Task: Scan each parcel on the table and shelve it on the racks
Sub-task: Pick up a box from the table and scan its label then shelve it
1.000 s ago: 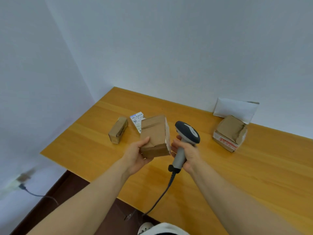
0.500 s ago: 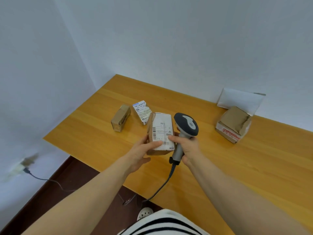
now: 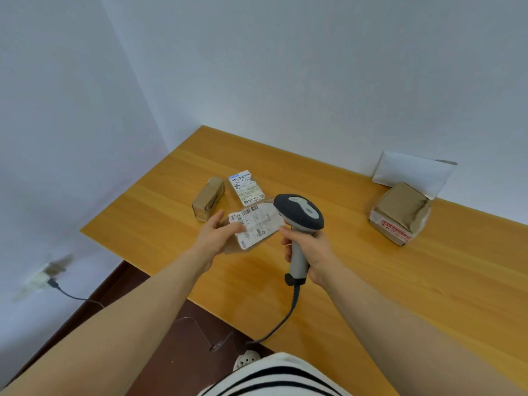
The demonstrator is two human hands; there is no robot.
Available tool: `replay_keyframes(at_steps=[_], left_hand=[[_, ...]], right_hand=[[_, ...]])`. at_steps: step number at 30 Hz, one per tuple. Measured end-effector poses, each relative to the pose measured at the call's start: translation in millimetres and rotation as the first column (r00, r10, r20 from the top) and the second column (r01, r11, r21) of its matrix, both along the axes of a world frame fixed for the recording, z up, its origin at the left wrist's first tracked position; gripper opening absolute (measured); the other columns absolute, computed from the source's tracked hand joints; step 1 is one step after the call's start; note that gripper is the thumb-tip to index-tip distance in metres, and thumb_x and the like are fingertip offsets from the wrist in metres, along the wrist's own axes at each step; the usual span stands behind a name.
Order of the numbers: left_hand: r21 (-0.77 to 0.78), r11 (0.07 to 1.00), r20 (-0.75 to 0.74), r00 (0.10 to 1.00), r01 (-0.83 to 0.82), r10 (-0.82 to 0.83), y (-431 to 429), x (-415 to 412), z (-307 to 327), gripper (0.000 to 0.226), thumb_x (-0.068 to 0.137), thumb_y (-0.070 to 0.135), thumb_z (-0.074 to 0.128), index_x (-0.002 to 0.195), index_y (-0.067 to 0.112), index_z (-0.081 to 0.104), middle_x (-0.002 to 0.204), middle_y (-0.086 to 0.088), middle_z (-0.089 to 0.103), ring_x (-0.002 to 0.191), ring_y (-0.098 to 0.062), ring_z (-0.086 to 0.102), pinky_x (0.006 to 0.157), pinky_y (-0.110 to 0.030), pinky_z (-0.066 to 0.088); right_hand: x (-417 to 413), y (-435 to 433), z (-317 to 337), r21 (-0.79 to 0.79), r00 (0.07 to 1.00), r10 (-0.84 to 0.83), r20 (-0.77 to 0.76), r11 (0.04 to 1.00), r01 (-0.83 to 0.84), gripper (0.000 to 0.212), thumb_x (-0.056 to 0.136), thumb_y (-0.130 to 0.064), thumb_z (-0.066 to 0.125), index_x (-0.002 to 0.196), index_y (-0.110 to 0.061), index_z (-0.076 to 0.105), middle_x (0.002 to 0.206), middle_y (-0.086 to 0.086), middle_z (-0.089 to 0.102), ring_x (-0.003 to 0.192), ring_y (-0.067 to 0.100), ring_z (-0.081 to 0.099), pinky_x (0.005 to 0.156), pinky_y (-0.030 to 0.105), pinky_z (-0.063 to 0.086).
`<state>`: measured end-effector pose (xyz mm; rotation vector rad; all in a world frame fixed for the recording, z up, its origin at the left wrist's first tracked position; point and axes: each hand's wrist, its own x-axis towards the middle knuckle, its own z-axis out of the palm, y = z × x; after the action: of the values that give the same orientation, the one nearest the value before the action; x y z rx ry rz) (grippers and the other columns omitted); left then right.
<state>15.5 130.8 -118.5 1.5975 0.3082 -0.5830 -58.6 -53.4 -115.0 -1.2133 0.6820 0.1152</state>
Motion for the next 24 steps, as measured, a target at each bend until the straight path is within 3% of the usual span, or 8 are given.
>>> replay_keyframes(at_steps=[2,4,7,10,14,17,21,24], left_hand=[[-0.005,1.0,0.004,1.0,0.027,-0.027,4,2,4,0.098,0.059,0.026,0.074,0.148,0.013,0.033,0.126,-0.01,0.061,0.088,-0.015,0.067,0.056,-0.024,0.052],[-0.01,0.997,0.008,0.997,0.07,-0.07,7,0,12,0.091,0.054,0.029,0.068,0.14,0.009,0.043,0.106,-0.006,0.07,0.071,-0.009,0.067,0.048,-0.019,0.048],[-0.028,0.986,-0.026,0.986,0.162,-0.163,9,-2,20,0.074,0.043,0.038,0.067,0.112,0.011,0.058,0.085,-0.001,0.073,0.07,-0.013,0.065,0.058,-0.024,0.047],[-0.056,0.979,-0.07,0.977,0.198,-0.202,10,-4,20,0.044,0.056,0.033,0.064,0.096,0.013,0.066,0.085,-0.002,0.075,0.077,-0.018,0.066,0.074,-0.029,0.047],[-0.095,0.984,-0.063,0.985,0.153,-0.159,4,-6,24,0.048,0.062,0.032,0.066,0.105,0.011,0.065,0.093,-0.005,0.075,0.085,-0.021,0.066,0.085,-0.035,0.047],[-0.18,0.984,-0.006,1.0,-0.012,0.011,-4,-5,24,0.06,0.072,0.027,0.074,0.124,0.002,0.057,0.106,-0.011,0.073,0.093,-0.024,0.068,0.083,-0.036,0.05],[-0.415,0.881,-0.078,0.974,-0.227,0.214,-25,-19,33,0.053,0.081,0.033,0.068,0.127,0.01,0.058,0.125,-0.014,0.064,0.112,-0.026,0.063,0.088,-0.039,0.05],[-0.437,0.826,-0.205,0.934,-0.355,0.293,-36,-31,37,0.066,0.086,0.045,0.062,0.141,0.015,0.039,0.154,-0.017,0.028,0.144,-0.031,0.022,0.117,-0.053,0.016]], right_hand=[[2,2,0,-0.064,1.0,-0.02,-0.002,0.998,0.02,0.026,0.08,-0.008,0.076,0.1,-0.002,0.061,0.071,0.007,0.061,0.055,0.017,0.051,0.049,0.028,0.047],[3,0,-1,-0.112,0.999,-0.051,0.008,0.992,0.052,0.033,0.078,-0.005,0.078,0.105,-0.006,0.059,0.085,0.004,0.061,0.066,0.018,0.054,0.052,0.029,0.047],[2,-6,-2,-0.048,0.995,-0.099,0.0,0.994,0.099,0.038,0.074,-0.004,0.08,0.102,-0.012,0.056,0.093,0.002,0.061,0.077,0.019,0.055,0.058,0.031,0.049],[-4,-8,-2,0.089,0.993,-0.096,-0.068,0.991,0.101,0.045,0.07,-0.01,0.083,0.109,-0.01,0.06,0.088,0.006,0.065,0.074,0.021,0.056,0.056,0.031,0.047],[-12,-7,-7,0.215,0.994,-0.047,-0.1,0.974,0.067,0.043,0.07,-0.015,0.082,0.109,-0.01,0.064,0.072,0.004,0.069,0.063,0.019,0.057,0.052,0.028,0.043],[-13,-3,-5,0.242,0.993,-0.067,-0.096,0.966,0.089,0.031,0.073,-0.012,0.08,0.1,-0.009,0.065,0.069,0.004,0.067,0.06,0.019,0.055,0.053,0.028,0.042],[-8,2,-4,0.352,0.975,-0.208,-0.08,0.909,0.223,0.041,0.071,-0.01,0.081,0.109,-0.007,0.067,0.092,0.01,0.075,0.082,0.028,0.069,0.067,0.036,0.054],[-5,5,-1,0.362,0.949,-0.307,-0.074,0.878,0.313,0.047,0.072,-0.011,0.081,0.116,-0.007,0.066,0.105,0.013,0.072,0.084,0.028,0.068,0.065,0.036,0.054]])
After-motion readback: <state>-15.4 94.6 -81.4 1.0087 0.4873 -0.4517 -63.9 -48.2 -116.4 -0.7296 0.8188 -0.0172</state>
